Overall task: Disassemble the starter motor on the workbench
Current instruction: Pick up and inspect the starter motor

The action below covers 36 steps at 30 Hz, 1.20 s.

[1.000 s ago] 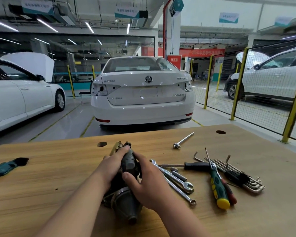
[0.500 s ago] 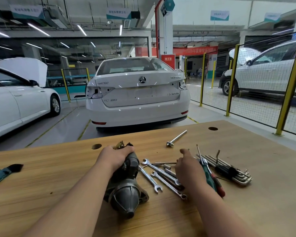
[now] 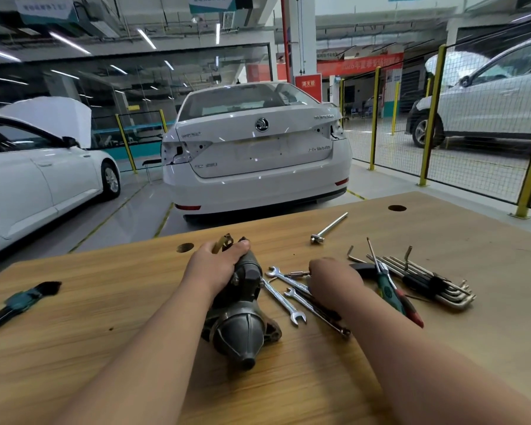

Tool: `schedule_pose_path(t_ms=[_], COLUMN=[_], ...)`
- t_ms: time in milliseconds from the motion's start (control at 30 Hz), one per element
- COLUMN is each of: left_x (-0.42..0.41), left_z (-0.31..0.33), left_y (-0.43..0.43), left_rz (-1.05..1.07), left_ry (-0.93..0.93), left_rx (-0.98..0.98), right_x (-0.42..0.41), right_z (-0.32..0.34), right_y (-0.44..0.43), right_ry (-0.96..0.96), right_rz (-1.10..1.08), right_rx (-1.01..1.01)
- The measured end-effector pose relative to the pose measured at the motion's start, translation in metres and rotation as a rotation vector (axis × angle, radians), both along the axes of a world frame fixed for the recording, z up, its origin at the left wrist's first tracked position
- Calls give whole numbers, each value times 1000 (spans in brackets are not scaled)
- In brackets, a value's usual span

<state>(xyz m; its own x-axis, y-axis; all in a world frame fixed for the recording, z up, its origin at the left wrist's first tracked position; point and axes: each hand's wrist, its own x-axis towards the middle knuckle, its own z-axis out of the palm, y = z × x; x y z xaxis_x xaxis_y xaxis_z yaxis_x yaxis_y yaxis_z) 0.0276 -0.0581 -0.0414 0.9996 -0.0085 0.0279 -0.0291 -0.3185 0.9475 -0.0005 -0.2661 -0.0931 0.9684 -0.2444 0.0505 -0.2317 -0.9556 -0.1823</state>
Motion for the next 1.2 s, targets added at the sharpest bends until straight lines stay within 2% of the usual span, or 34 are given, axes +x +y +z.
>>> schedule_pose_path(t_ms=[200, 267, 300, 333, 400, 433, 467, 533, 600, 667, 800, 933, 1033, 1100, 1200], left_x=[-1, -3, -5, -9, -23, -31, -41, -58, -68, -72, -69, -67, -67, -68, -69], left_z=[-3, -1, 1, 2, 5, 6, 8, 8, 4, 1, -3, -6, -8, -9, -4], left_y=[2, 1, 0, 1, 4, 5, 5, 4, 0, -5, -11, -15, -16, -18, -21], left_rz=[6, 39, 72, 113, 150, 116, 46, -145, -298, -352, -320, -296, -287, -299, -290], left_ry=[-7, -38, -79, -152, -409, -562, -689, -830, -871, -871, -866, -923, -943, -933, -866], left_rx=[4, 65, 129, 193, 251, 242, 231, 270, 367, 416, 426, 542, 651, 686, 650], right_x=[-1, -7, -12, -18, -34, -42, -50, -61, -64, -63, -60, -59, -61, -62, -60], right_z=[-1, -1, -1, 0, 7, 11, 13, 11, 7, 2, -4, -10, -12, -8, 2], right_y=[3, 3, 4, 4, 8, 12, 17, 26, 34, 37, 36, 36, 35, 32, 10], right_ry=[25, -96, -213, -332, -481, -457, -400, -268, -203, -184, -190, -226, -177, -236, -543], right_rz=[0, 17, 35, 61, 183, 282, 372, 494, 561, 595, 588, 513, 463, 306, -219], right_rx=[92, 108, 194, 383, 1034, 1341, 1564, 1792, 1827, 1792, 1740, 1631, 1608, 1637, 1758])
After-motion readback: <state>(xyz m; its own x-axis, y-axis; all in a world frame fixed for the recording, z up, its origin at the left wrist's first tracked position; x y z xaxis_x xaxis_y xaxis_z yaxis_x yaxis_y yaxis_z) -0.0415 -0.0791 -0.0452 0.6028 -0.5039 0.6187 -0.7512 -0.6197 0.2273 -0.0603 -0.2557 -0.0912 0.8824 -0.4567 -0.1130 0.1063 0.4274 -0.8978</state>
